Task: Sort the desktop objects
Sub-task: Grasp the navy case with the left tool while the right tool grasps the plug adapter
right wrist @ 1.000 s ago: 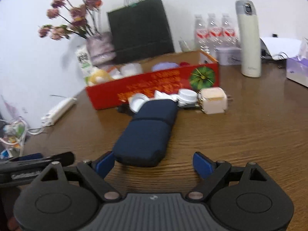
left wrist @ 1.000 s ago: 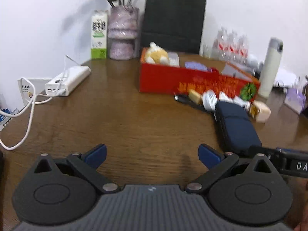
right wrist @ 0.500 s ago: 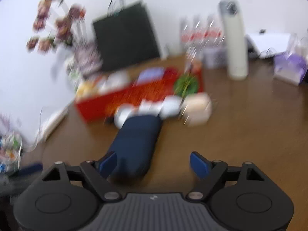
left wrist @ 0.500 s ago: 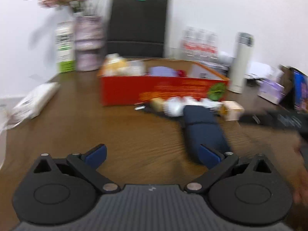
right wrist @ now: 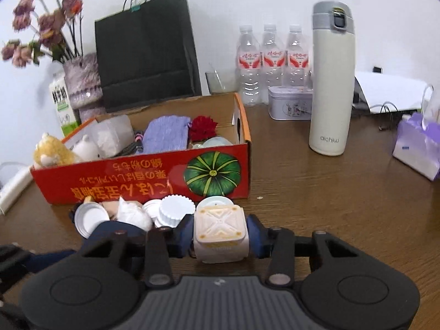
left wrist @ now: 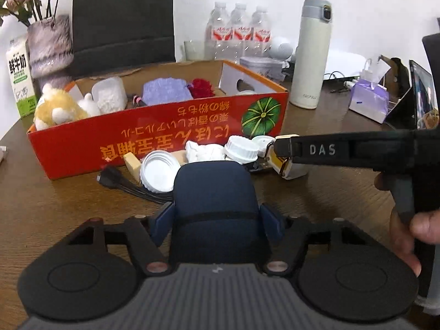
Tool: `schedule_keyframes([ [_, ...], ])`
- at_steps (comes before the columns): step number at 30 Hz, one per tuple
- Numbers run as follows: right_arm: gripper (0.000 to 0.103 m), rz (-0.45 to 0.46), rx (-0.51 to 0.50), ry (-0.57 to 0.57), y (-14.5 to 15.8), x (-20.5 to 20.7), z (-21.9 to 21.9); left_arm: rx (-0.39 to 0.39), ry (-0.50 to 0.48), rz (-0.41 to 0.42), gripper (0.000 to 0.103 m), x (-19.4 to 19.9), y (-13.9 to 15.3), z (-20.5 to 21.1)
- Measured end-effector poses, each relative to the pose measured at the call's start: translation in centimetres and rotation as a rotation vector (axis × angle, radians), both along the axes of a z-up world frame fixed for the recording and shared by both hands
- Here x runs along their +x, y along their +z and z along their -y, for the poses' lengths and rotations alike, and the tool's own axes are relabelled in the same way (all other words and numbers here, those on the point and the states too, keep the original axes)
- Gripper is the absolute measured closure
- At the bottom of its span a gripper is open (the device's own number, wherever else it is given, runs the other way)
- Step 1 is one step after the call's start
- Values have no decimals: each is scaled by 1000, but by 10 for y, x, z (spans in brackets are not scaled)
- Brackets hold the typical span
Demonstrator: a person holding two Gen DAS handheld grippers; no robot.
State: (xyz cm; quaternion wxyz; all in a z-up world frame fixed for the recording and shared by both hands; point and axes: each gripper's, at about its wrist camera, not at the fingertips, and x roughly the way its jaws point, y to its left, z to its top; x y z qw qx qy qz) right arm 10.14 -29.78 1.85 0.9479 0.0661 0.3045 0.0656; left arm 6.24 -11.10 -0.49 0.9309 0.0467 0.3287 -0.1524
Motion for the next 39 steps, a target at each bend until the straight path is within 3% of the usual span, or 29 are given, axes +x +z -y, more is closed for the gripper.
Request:
schedule_keyframes([
  [3,62,10,21,-26,-1,-1,7,14,19,-18,39,-14,10,-6],
  [8,62,12,46,-69,1,-4,18,-12,35,75,39,-72,48,-40],
  [12,62,51,55,-48,7,-12,17,35,89,53,39,-95,47,-64],
  [17,62,-6,99,105,8,-51,1,47,139,-37,39,-117,30,-90],
  [21,62,-23,62,209,1,-107,-29,47,168,-16,36,-124,22,-97],
  [22,62,-8,26,218,1,-118,-36,43,176,4,34,-124,22,-98],
  [26,61,34,-95,263,-1,-145,-51,69,182,68,9,-128,22,-99],
  [28,51,54,-101,274,1,-155,-49,93,166,52,8,-124,19,-95],
  [29,39,60,-94,272,0,-160,-45,95,158,36,7,-121,15,-94],
  [30,33,60,-80,266,1,-162,-41,90,152,17,7,-118,12,-94],
  [31,33,50,-64,264,1,-158,-38,81,155,-3,6,-114,8,-95],
  [33,33,31,-56,249,-2,-152,-38,59,181,-51,14,-106,0,-98],
  [34,34,28,-59,249,-3,-149,-38,41,185,-67,28,-104,-2,-100],
  [35,39,21,-59,254,-5,-145,-41,36,184,-58,35,-103,0,-101],
  [37,46,26,-59,245,-8,-141,-46,38,178,-68,38,-100,3,-100],
  [38,57,36,-53,249,-8,-141,-47,16,193,-78,40,-98,5,-101],
  [39,57,46,-60,247,-9,-139,-50,-10,209,-90,40,-95,9,-104],
])
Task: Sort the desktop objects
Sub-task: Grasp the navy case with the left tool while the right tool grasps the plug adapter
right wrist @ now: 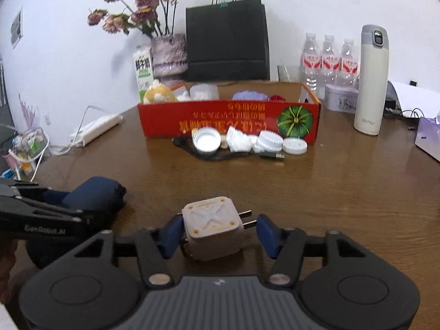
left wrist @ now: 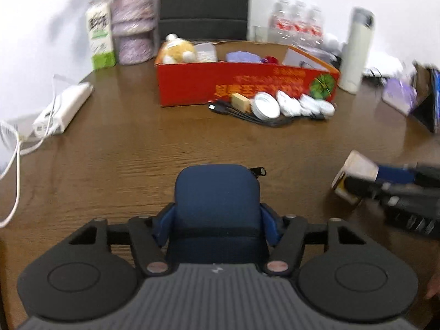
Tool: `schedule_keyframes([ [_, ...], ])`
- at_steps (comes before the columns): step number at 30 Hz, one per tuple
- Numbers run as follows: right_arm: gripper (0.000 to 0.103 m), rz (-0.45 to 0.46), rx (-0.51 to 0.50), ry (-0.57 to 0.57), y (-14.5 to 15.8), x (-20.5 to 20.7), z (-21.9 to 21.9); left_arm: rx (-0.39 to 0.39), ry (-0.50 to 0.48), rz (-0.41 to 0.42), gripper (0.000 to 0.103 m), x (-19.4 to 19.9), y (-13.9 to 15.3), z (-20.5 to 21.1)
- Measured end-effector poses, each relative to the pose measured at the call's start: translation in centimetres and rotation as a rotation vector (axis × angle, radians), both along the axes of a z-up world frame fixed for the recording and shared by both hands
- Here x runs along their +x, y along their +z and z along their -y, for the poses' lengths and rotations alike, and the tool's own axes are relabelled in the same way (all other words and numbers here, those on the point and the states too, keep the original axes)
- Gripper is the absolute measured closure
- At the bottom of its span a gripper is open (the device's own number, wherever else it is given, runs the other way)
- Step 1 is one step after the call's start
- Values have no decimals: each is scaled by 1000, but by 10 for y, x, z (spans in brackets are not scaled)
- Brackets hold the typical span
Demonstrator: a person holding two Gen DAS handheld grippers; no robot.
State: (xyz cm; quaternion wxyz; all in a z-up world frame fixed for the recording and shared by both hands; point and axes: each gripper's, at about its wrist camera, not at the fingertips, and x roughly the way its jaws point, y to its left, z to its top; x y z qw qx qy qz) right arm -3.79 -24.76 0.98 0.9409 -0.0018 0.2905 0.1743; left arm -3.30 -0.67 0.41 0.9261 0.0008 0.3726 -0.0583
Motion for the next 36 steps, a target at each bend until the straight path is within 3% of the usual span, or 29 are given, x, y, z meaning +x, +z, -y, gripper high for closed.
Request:
schedule_keyframes([
  [2,57,3,-3,-1,0,5,-4,-49,9,30,40,4,12,-5],
  [7,57,26,42,14,21,24,1,-80,-11,145,41,42,64,-15],
  [11,57,131,45,-34,68,67,13,-154,-21,179,40,121,117,-28],
  [14,57,168,37,-92,98,123,22,-178,-12,150,40,190,137,-31],
  [17,57,114,54,-126,113,209,30,-104,34,91,40,267,133,-23],
  [18,57,87,25,-143,112,241,29,-61,49,66,40,292,125,-18],
  [21,57,-25,-104,-205,90,323,17,-33,128,-72,40,353,91,-16],
  [24,57,-70,-252,-181,70,366,-5,9,141,-117,38,383,66,-11],
  [25,57,-86,-309,-165,60,377,-13,16,165,-91,36,386,62,-12],
  [28,56,-113,-394,-167,39,395,-22,-35,144,-103,29,396,59,-18],
  [29,52,-112,-394,-171,34,397,-21,-48,134,-109,29,397,59,-19],
  [31,49,-151,-290,-159,37,397,-11,-43,113,-109,27,397,60,-22],
  [33,28,-166,-143,-147,42,395,5,-57,96,-109,22,393,61,-23],
  [36,30,-171,-84,-164,45,387,15,-64,91,-117,20,384,71,-25],
])
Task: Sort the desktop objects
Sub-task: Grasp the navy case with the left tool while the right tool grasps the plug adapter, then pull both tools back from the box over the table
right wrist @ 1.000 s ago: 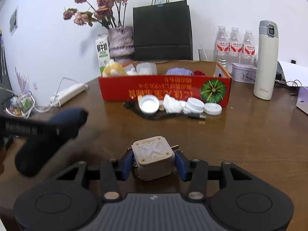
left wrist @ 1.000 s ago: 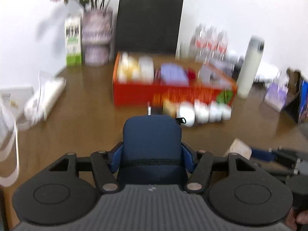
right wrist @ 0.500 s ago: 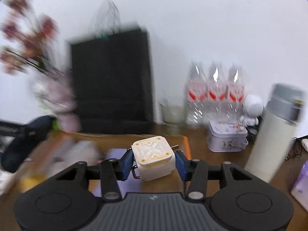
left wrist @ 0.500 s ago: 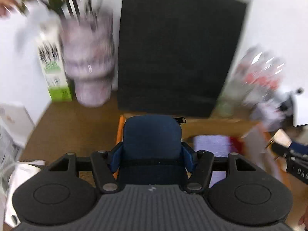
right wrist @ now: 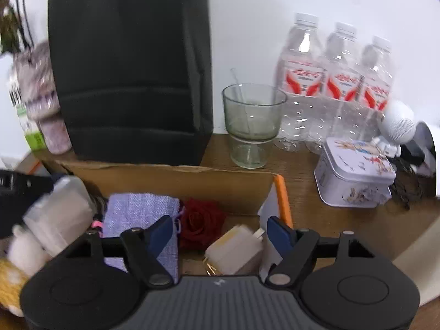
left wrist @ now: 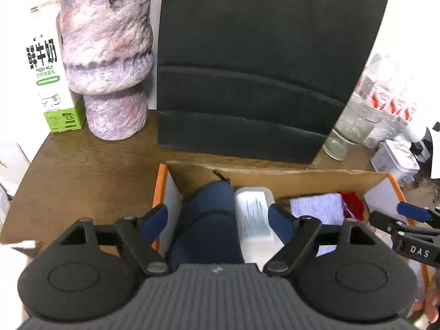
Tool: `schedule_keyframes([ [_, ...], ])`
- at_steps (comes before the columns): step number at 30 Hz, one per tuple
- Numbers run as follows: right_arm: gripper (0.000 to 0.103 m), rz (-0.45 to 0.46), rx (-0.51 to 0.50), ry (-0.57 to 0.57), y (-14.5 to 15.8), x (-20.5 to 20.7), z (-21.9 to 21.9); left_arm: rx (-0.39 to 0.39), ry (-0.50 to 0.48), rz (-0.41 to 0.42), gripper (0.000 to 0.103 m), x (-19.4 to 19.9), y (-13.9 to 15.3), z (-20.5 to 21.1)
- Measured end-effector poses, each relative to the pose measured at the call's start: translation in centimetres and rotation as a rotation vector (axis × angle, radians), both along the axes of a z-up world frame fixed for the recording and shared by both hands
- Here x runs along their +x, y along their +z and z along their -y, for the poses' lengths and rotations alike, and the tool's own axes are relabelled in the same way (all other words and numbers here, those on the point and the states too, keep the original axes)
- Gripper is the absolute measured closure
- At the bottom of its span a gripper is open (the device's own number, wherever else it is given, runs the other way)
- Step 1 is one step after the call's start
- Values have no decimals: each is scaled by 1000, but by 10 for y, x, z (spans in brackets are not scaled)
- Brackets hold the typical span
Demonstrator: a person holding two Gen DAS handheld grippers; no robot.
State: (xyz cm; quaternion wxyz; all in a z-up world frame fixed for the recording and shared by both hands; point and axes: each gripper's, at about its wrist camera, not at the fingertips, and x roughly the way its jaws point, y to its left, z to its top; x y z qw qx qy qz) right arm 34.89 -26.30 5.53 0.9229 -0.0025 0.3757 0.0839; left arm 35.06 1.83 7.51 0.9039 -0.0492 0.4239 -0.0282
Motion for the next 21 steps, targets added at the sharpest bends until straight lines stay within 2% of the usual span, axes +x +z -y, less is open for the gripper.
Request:
schedule_keyframes([
  [5,28,71,-6,-6,26,-39,2,-2,1,100,8,-55,39,1],
  [8,22,119,24,-4,48,-81,3,36,57,163,0,-111,57,6],
  [10,16,150,41,9,52,-115,3,16,58,216,0,-160,58,11],
  [13,13,155,60,25,42,-171,1,-54,11,245,0,-224,39,16],
  [16,13,131,97,49,19,-221,-2,-132,-54,241,0,-276,-1,19],
  [18,13,107,87,54,1,-255,-8,-102,-71,196,0,-302,-28,23],
  [21,13,107,23,65,-19,-298,-16,-69,-74,184,0,-336,-54,23],
])
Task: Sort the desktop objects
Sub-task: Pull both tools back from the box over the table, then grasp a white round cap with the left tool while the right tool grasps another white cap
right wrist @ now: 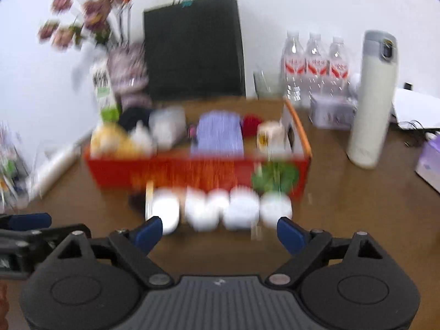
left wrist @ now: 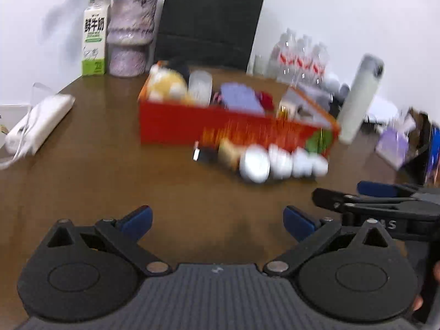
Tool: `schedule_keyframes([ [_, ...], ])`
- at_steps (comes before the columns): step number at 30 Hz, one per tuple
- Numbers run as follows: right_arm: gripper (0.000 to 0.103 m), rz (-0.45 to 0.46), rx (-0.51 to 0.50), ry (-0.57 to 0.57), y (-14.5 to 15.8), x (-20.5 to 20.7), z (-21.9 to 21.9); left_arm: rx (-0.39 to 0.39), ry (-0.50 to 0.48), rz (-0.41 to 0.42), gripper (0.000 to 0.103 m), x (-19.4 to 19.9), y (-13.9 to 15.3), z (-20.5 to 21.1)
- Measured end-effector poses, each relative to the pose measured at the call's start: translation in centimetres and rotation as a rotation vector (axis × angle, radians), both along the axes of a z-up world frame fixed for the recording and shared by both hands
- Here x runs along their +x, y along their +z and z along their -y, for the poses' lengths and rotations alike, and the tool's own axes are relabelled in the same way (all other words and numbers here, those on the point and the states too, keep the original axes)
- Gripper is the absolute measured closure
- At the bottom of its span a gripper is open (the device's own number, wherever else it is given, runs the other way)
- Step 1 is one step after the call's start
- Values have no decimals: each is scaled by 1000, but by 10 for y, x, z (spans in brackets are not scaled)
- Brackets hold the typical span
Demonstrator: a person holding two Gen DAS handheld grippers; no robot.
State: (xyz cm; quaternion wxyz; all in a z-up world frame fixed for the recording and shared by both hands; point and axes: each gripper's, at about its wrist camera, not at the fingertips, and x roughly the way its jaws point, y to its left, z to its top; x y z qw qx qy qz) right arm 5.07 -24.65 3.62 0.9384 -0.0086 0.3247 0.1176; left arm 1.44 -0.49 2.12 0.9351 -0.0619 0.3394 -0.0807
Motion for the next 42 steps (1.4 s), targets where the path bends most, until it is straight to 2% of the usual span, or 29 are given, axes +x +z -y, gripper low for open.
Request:
schedule_keyframes([
  [2,13,0,-3,2,-12,-26,1,14,38,-13,0,-15,-7,-4],
  [4,13,-17,13,22,-23,-46,5,48,59,17,0,-30,-11,-7],
  [8,13,-14,13,-16,-26,-75,12,114,99,44,0,-55,-20,-8],
  [11,12,9,78,5,-24,-94,14,110,112,36,0,-65,-26,-16],
  [14,12,33,79,23,-25,-100,8,101,111,20,0,-66,-28,-21],
  [18,12,76,17,27,-29,-101,-3,132,101,5,0,-61,-30,-14],
  [22,12,64,66,23,-30,-98,5,187,88,-7,0,-60,-31,-5],
  [27,12,91,84,-19,-29,-101,10,182,86,-9,0,-59,-32,-6],
  [32,12,50,43,-40,-33,-95,4,183,85,-10,0,-59,-32,-5],
  [34,12,35,31,-29,-34,-93,4,146,68,2,0,-58,-29,-5],
  [37,12,10,88,8,-28,-78,14,16,-19,15,0,-40,-21,-3],
  [40,15,15,72,-3,-15,-50,23,29,-34,55,1,-5,-11,9],
  [42,20,40,46,-31,-8,-30,27,43,-120,39,14,26,-5,24],
])
